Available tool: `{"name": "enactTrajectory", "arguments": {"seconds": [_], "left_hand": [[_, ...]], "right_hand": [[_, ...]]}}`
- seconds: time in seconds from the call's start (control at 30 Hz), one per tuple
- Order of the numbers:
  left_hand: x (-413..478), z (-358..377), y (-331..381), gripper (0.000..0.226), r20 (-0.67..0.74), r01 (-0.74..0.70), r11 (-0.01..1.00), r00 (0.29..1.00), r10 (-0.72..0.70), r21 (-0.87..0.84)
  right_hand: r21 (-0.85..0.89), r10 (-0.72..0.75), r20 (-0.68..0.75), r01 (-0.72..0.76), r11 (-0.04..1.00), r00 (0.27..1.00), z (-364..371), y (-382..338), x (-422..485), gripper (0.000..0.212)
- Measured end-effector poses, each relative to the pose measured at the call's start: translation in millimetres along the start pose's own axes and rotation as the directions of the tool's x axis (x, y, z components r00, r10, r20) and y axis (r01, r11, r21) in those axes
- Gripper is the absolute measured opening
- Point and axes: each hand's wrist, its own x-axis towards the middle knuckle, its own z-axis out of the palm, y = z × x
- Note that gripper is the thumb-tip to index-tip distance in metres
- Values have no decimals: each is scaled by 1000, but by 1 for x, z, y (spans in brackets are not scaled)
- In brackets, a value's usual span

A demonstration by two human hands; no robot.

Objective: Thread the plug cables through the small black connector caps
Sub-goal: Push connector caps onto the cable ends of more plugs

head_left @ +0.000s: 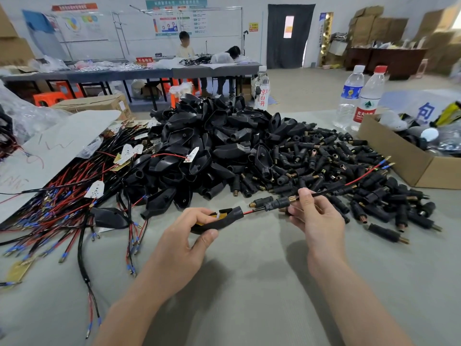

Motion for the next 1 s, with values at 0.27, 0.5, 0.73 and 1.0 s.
{"name": "enactTrajectory", "arguments": {"seconds": [0.27,0.5,0.73,1.0], "left_hand": [[0,1,1,14,13,-20,999,1000,21,-32],[0,1,1,12,4,-24,999,1000,24,-24],[1,0,0,28,-9,-21,1000,1000,21,-6],[0,0,2,28,12,-30,999,999,30,13]], "right_hand": [[-81,-70,3,70,994,998,-1,1,-1,25],[-6,-57,-12,57,998,998,1,2,1,19],[171,56,-34,-49,984,998,-5,-5,7,22],[174,15,-102,3,985,995,-10,-12,8,17]]}}
